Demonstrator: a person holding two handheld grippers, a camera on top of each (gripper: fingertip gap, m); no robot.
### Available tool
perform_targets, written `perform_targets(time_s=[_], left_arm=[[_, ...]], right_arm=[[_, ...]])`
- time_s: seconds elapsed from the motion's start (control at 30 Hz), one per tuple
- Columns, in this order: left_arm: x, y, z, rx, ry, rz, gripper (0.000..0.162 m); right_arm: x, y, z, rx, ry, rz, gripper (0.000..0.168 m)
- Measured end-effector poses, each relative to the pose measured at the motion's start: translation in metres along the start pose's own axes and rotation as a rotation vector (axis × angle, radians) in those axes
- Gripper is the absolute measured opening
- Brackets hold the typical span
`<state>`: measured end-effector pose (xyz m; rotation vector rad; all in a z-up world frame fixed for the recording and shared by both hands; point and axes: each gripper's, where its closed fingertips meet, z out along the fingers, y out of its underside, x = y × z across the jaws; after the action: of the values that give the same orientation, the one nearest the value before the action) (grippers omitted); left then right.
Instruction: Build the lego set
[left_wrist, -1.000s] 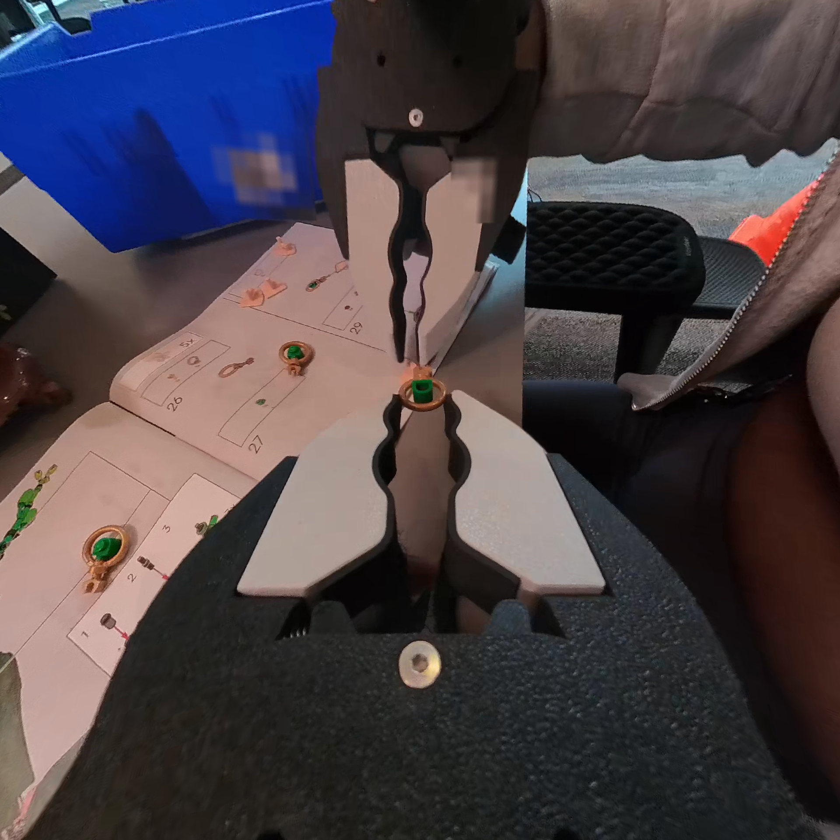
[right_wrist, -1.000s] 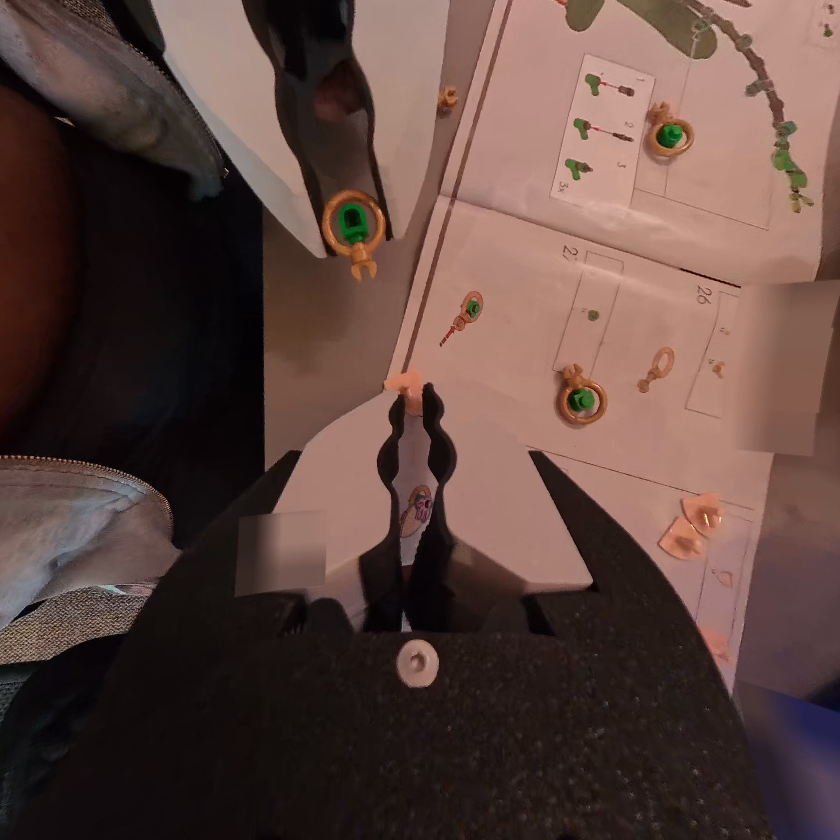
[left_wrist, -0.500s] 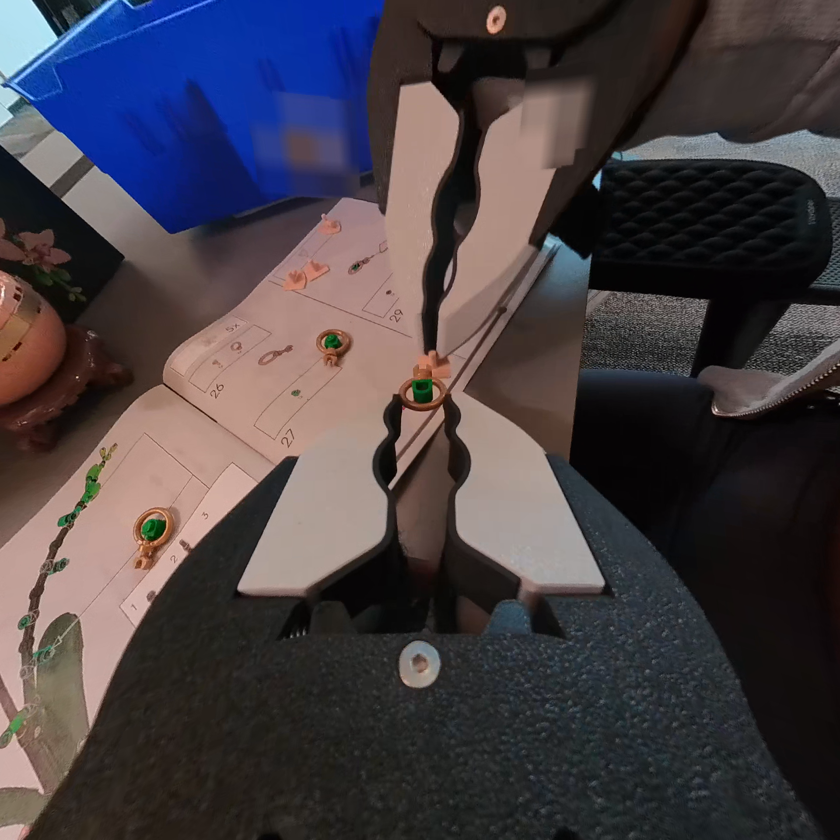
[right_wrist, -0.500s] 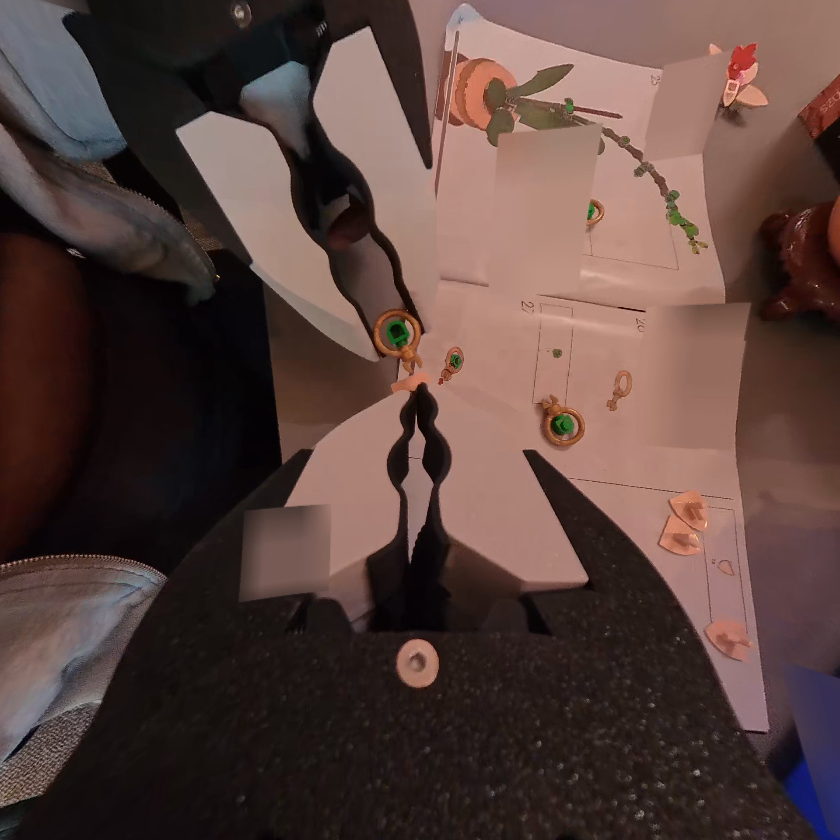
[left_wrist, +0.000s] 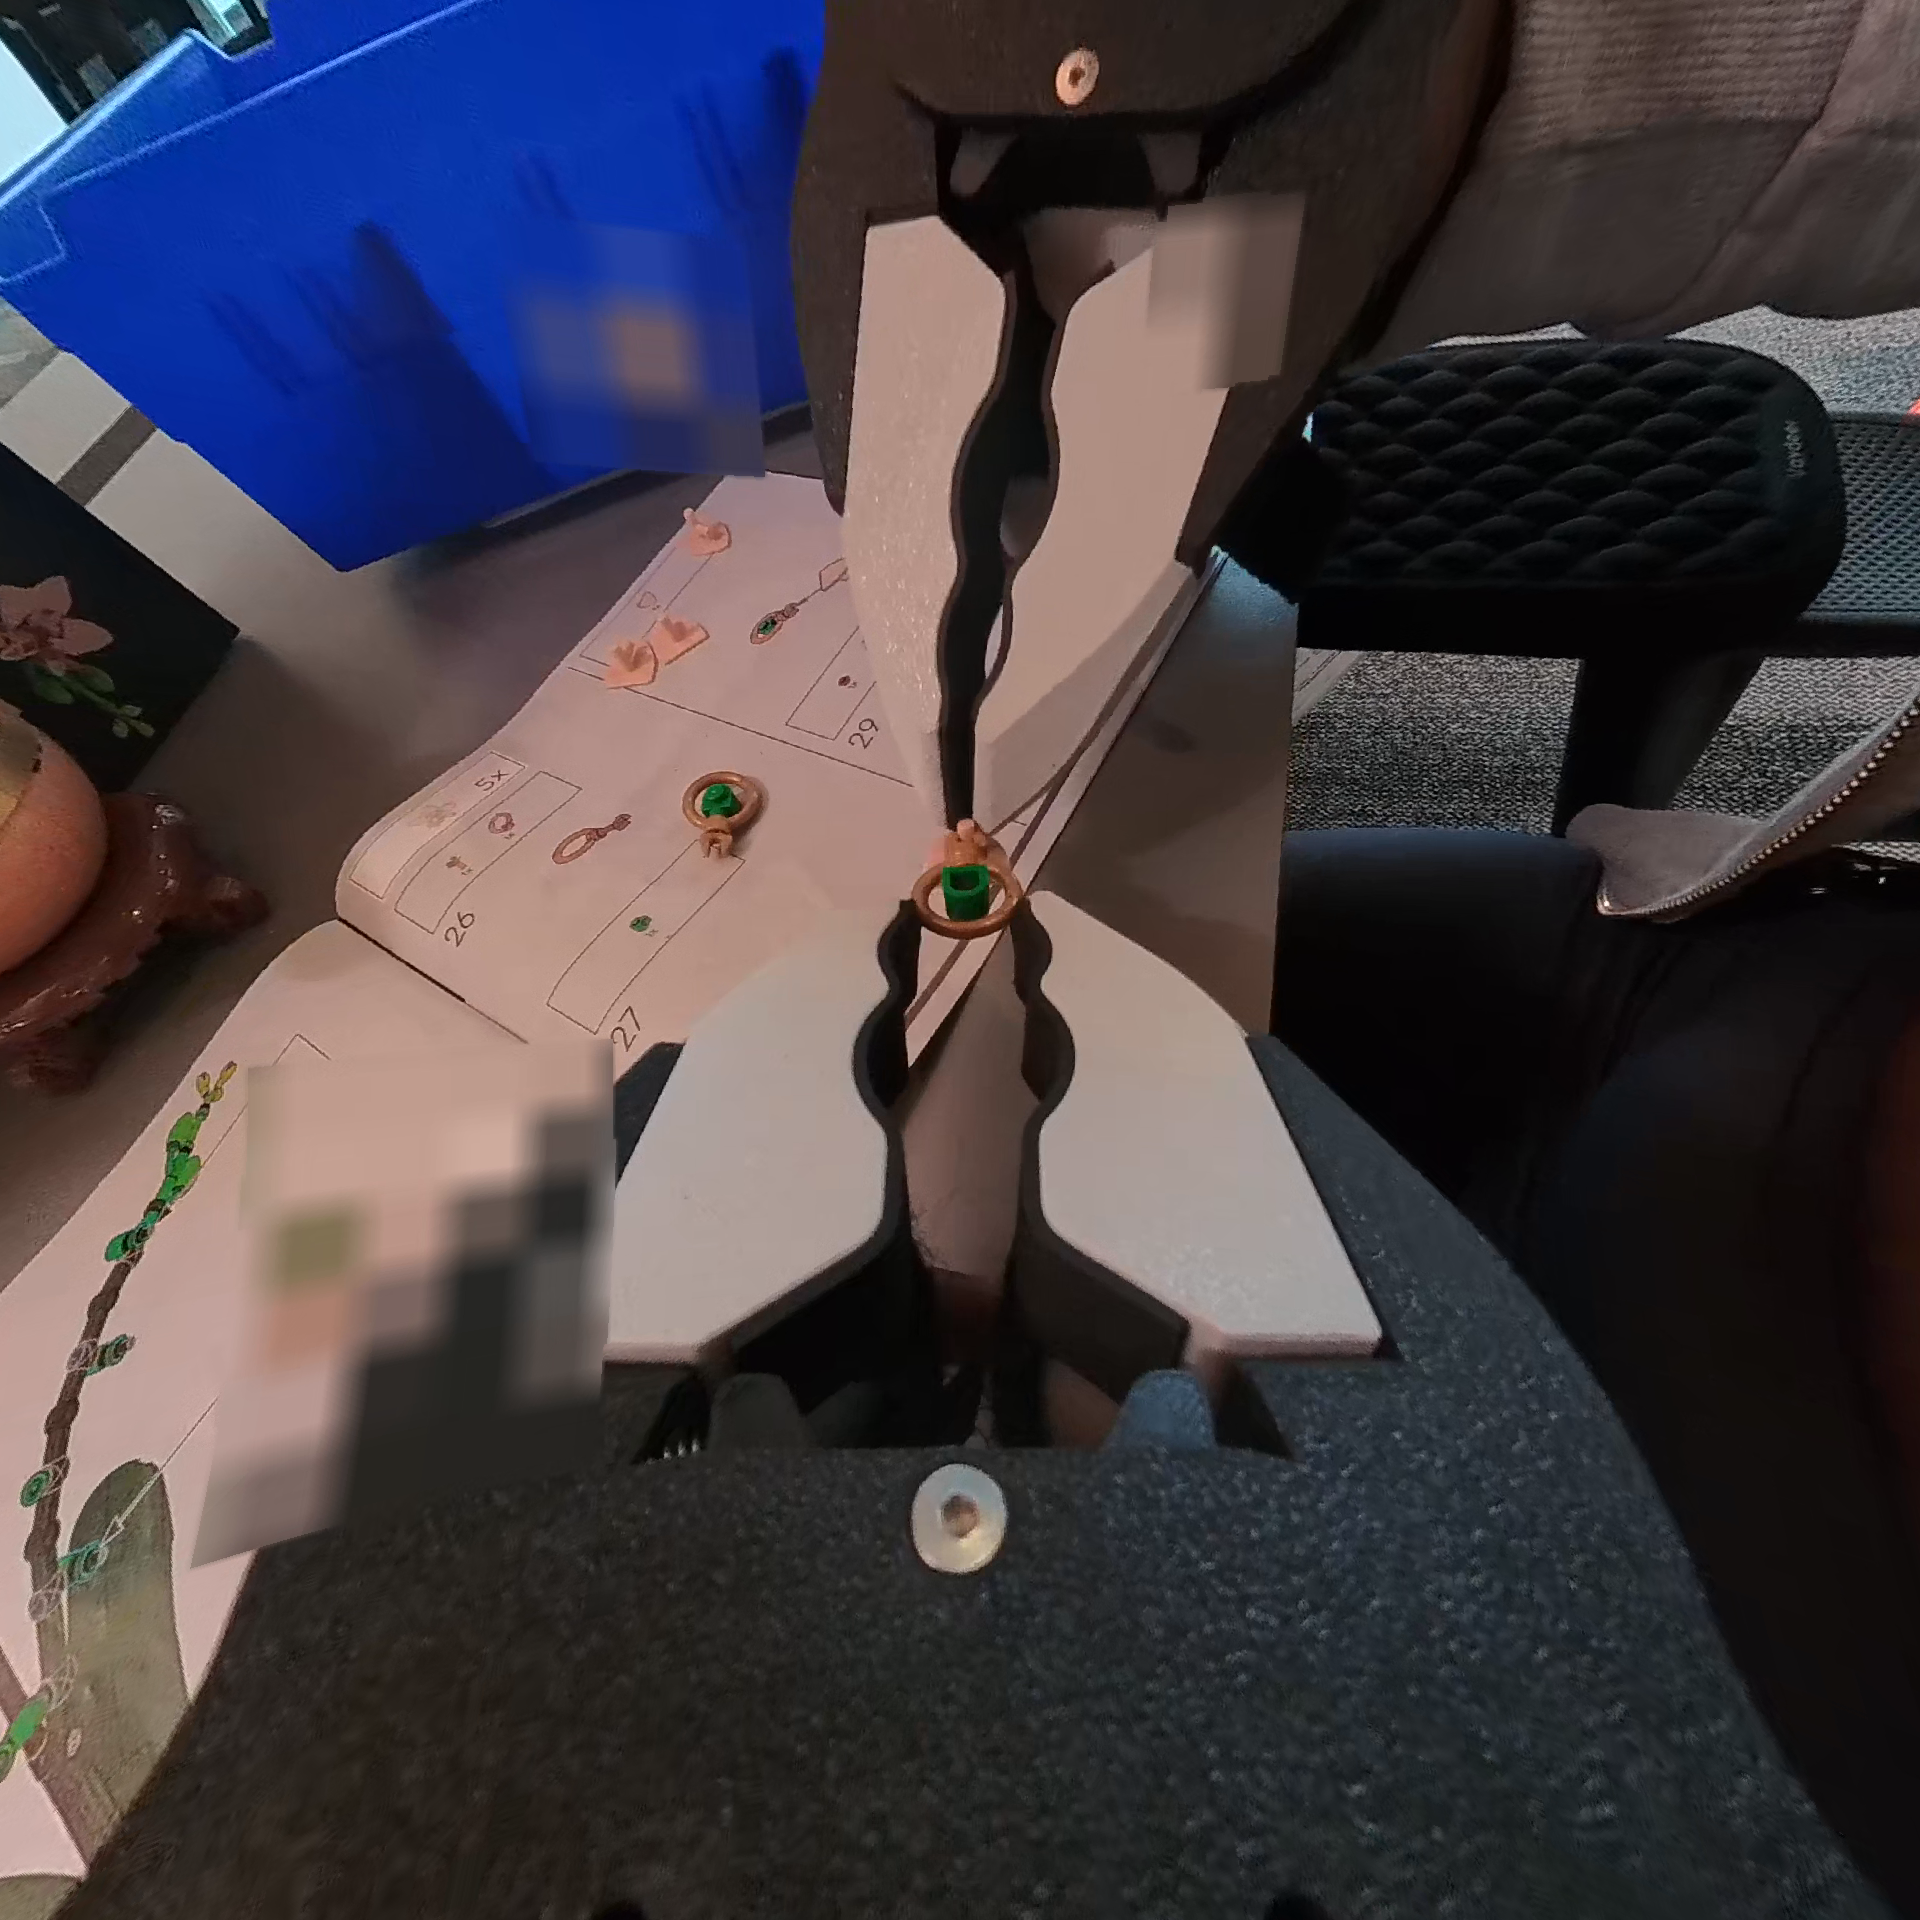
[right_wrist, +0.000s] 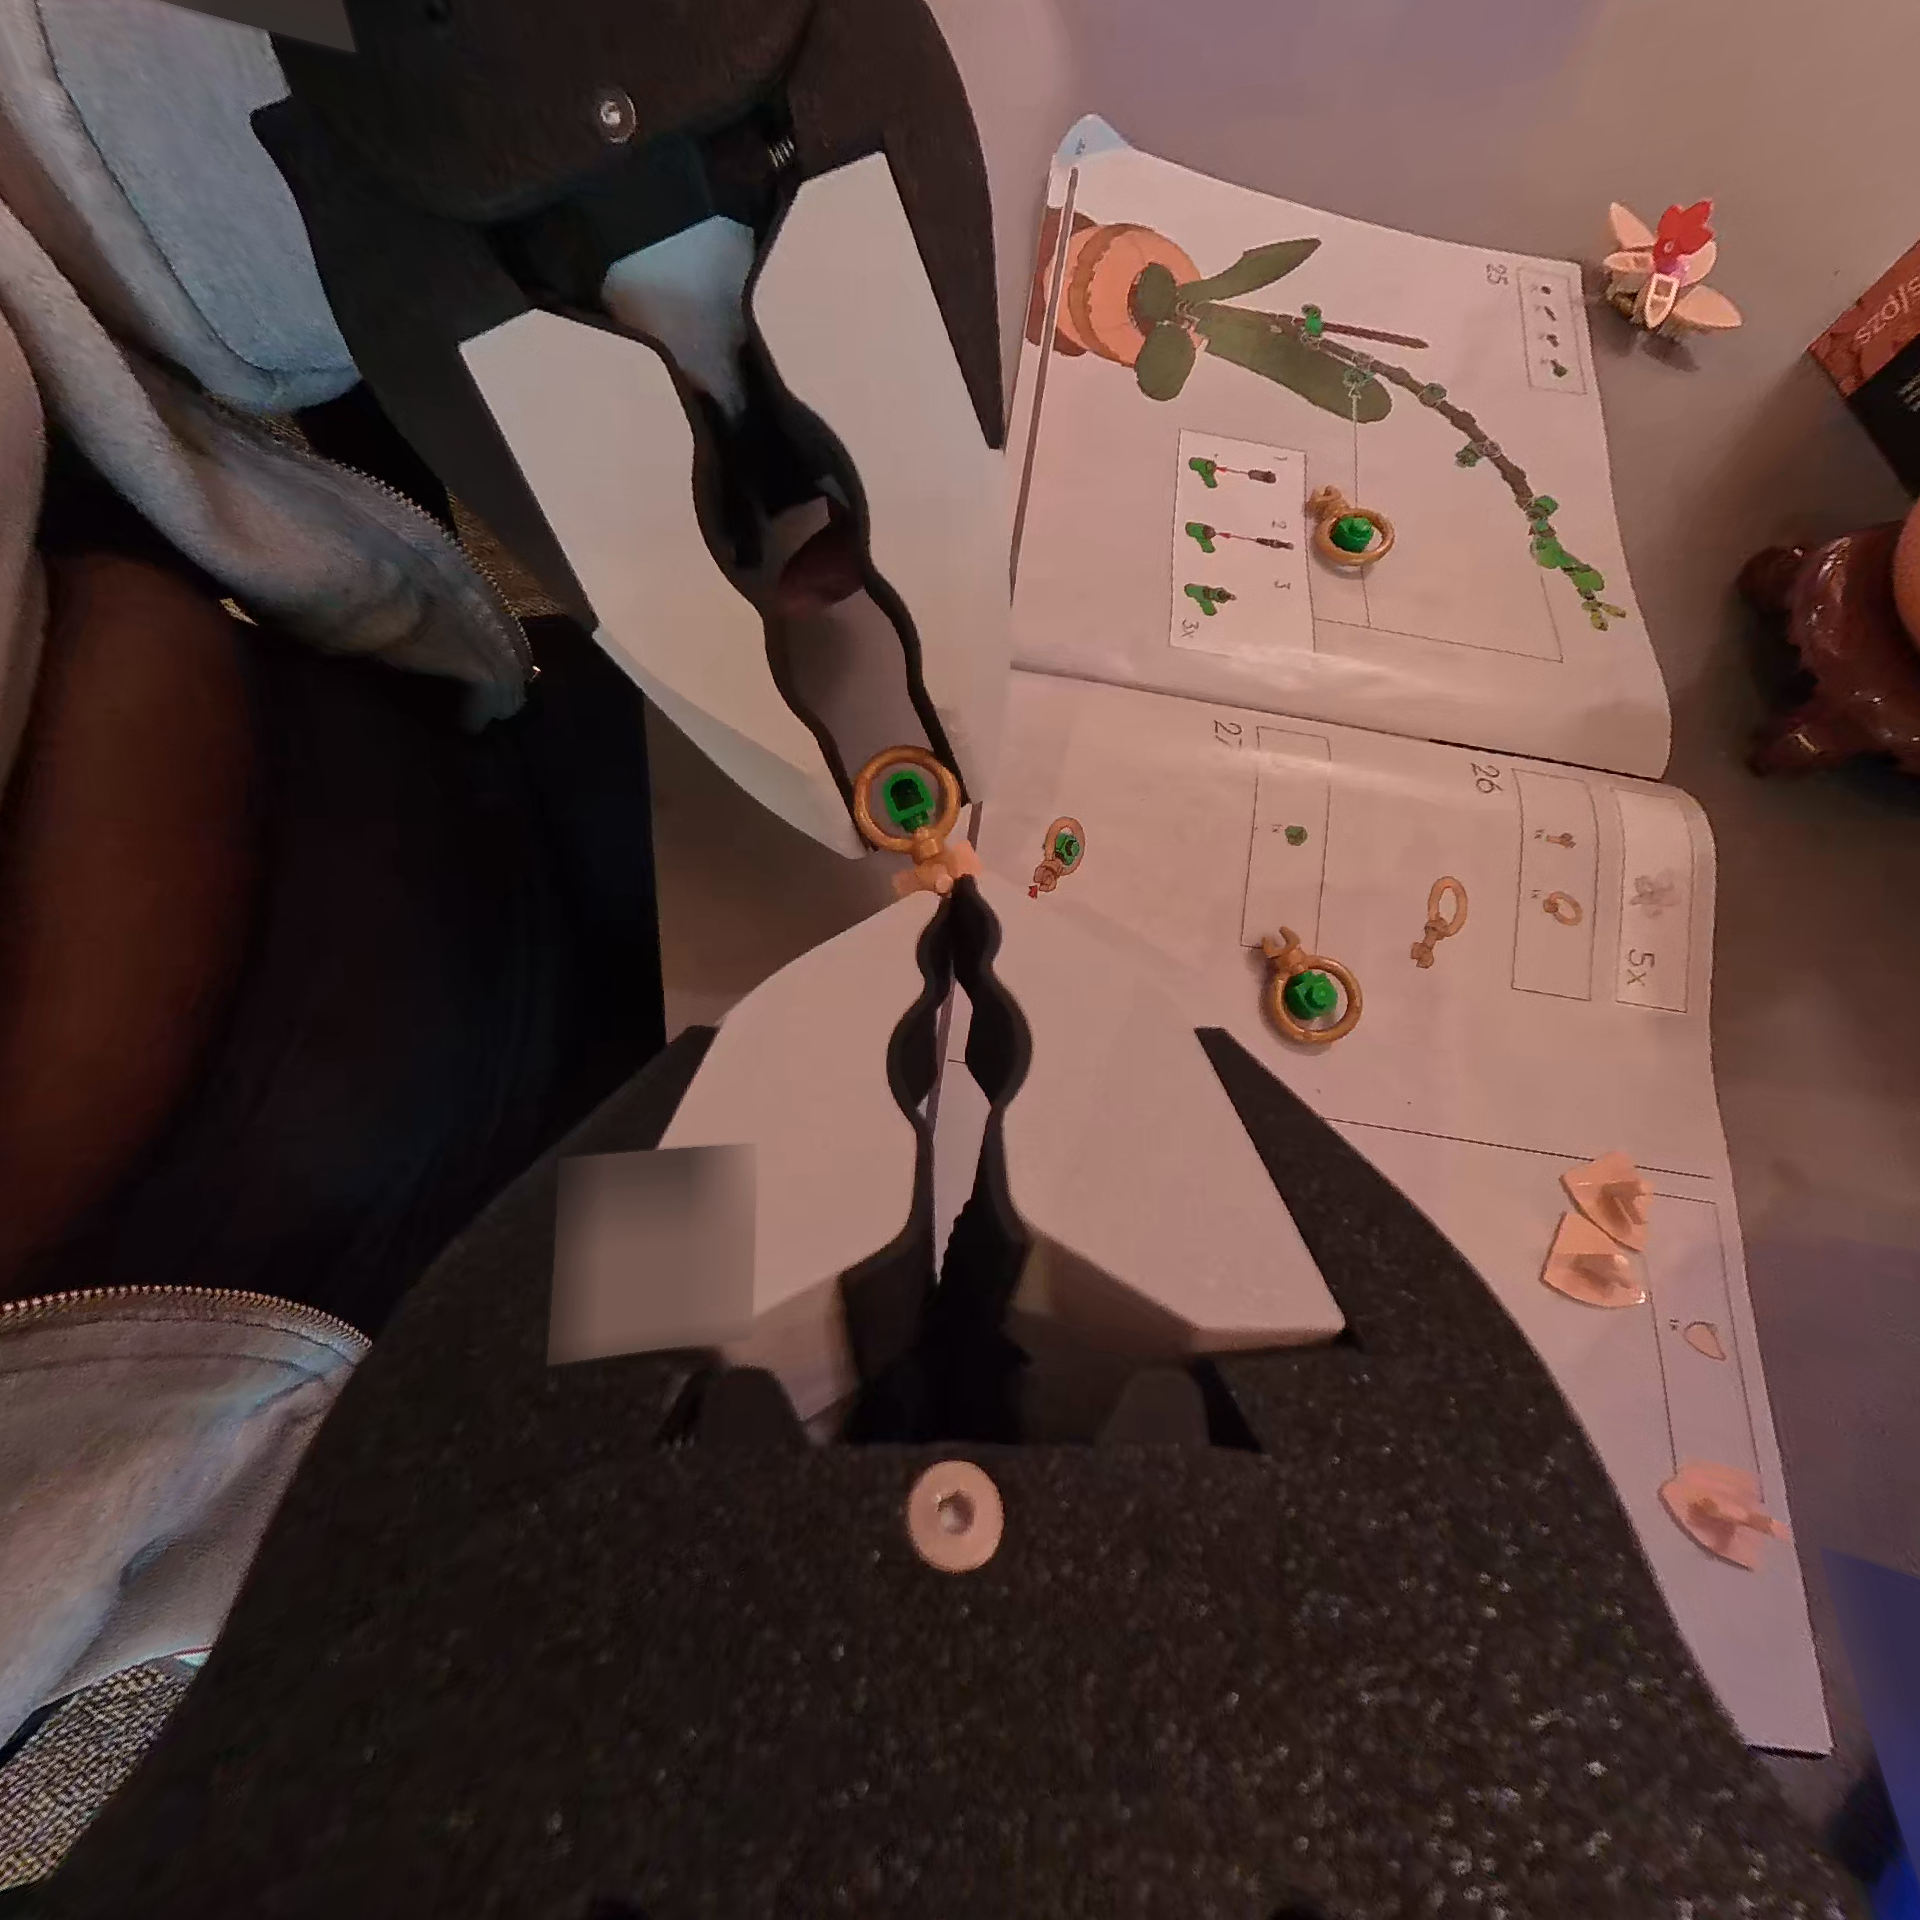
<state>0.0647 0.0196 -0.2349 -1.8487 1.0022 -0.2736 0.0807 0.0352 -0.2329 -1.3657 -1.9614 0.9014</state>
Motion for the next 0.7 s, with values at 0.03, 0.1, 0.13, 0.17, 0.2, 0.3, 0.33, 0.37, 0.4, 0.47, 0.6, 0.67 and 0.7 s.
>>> perform_targets(time_s=[0.03,0.1,0.13,0.17,0.2,0.3,0.33,0.37,0.4,0.47,0.6,0.67,0.7], left_arm=[[0.001,0.0,0.0,0.001,0.001,0.002,0.017],[0.001,0.0,0.0,0.0,0.004,0.005,0.017],[0.002,0.0,0.0,-0.005,0.004,0.007,0.017],[0.003,0.001,0.001,-0.012,0.004,0.012,0.017],[0.003,0.002,0.002,-0.021,0.003,0.019,0.017],[0.005,0.003,0.004,-0.039,0.005,0.049,0.017],[0.007,0.004,0.005,-0.044,0.008,0.055,0.017],[0.008,0.004,0.006,-0.05,0.013,0.058,0.017],[0.008,0.005,0.006,-0.053,0.018,0.058,0.017],[0.009,0.005,0.007,-0.057,0.026,0.053,0.017],[0.013,0.01,0.011,-0.1,0.048,0.071,0.017],[0.014,0.013,0.013,-0.122,0.053,0.078,0.017],[0.014,0.013,0.013,-0.125,0.062,0.074,0.017]], right_arm=[[0.0,0.0,0.0,-0.001,-0.001,0.0,0.0],[-0.001,0.001,0.0,-0.002,-0.004,0.002,0.0],[-0.001,0.001,0.0,-0.004,-0.006,0.005,0.0],[-0.001,0.002,0.0,-0.008,-0.007,0.008,0.0],[-0.002,0.003,0.0,-0.015,-0.009,0.009,0.0],[-0.004,0.008,0.003,-0.03,-0.016,0.017,0.0],[-0.005,0.009,0.003,-0.032,-0.021,0.022,0.0],[-0.006,0.01,0.004,-0.033,-0.025,0.027,0.0],[-0.006,0.011,0.004,-0.031,-0.027,0.032,0.0],[-0.007,0.011,0.004,-0.021,-0.029,0.048,0.0],[-0.01,0.018,0.007,-0.038,-0.044,0.072,0.0],[-0.01,0.02,0.008,-0.038,-0.044,0.085,0.0],[-0.011,0.02,0.008,-0.038,-0.055,0.096,0.0]])
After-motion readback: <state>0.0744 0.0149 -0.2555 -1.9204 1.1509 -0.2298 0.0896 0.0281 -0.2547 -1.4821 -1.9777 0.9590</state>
